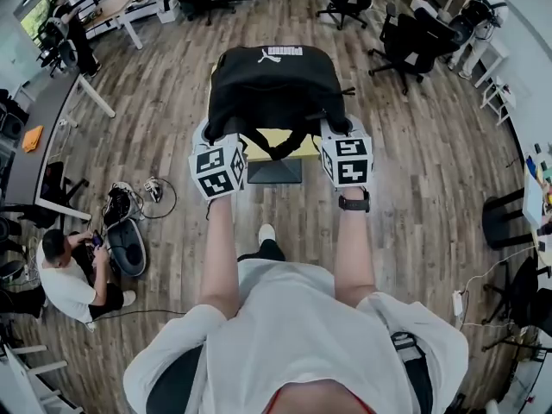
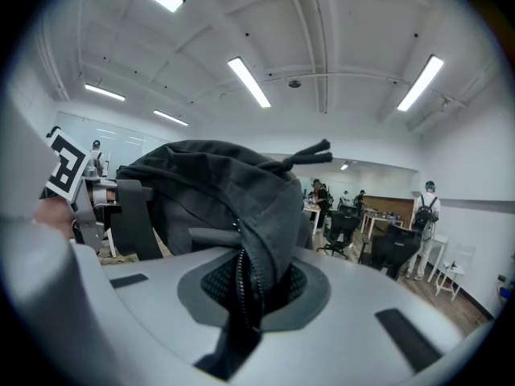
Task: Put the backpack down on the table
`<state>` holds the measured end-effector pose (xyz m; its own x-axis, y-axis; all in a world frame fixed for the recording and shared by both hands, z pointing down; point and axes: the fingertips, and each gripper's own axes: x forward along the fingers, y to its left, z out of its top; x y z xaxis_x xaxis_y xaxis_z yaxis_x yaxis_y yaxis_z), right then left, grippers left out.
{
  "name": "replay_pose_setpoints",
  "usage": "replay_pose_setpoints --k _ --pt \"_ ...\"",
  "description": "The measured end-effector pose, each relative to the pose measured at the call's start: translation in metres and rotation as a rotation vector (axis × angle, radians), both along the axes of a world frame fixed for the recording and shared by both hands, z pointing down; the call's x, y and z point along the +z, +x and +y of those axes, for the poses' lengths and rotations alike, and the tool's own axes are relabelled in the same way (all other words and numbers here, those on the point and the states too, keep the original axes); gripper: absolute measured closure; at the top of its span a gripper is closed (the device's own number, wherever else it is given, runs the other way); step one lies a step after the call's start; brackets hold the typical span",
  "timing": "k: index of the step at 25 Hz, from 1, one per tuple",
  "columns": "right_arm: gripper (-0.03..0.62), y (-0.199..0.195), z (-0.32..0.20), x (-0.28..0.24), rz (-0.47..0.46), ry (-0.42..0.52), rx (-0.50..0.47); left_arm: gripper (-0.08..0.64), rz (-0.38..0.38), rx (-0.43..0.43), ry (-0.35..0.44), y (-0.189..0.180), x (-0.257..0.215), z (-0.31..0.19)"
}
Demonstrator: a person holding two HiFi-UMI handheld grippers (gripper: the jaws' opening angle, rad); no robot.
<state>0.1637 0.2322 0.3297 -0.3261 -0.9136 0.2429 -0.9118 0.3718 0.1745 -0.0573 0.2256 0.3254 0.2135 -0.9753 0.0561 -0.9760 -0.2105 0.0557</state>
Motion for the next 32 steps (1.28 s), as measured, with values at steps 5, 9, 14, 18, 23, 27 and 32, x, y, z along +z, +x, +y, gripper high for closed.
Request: replay_pose_setpoints --k 5,9,14,18,23,27,32 --pt "0.565 -0.026 -0.067 -0.017 0.044 0.034 -0.022 0.451 0.054 -0.025 0.027 -0.026 -0.012 -0.072" --pt "0.565 -0.045 -0.116 -0.025 0.072 0.044 0.006 0.451 0.079 -0.014 0.032 -0.044 -0.017 -0.121" --pt "0.565 -0.058 -0.157 -0.019 0.050 0.010 0.026 0.451 0.018 -0.015 0.045 -0.056 -0.014 -0.166" --pt "0.565 -0.062 -0.187 -0.012 0.044 -0.026 0.034 0.451 0.014 -0.016 0.027 -0.060 -0.006 -0.195" --pt "0.565 -0.054 -0.240 -0.009 0.039 -0.029 0.024 0.451 0.024 -0.024 0.020 -0.053 -0.001 -0.241" --pt "0.565 -0.045 -0.301 -0.009 0.037 -0.015 -0.012 0.451 0.021 -0.085 0.015 -0.043 -0.001 -0.291" --pt "0.565 -0.006 -0.377 -0.007 0.001 -0.012 -0.031 0.451 -0.005 -0.083 0.014 -0.004 -0.005 -0.363"
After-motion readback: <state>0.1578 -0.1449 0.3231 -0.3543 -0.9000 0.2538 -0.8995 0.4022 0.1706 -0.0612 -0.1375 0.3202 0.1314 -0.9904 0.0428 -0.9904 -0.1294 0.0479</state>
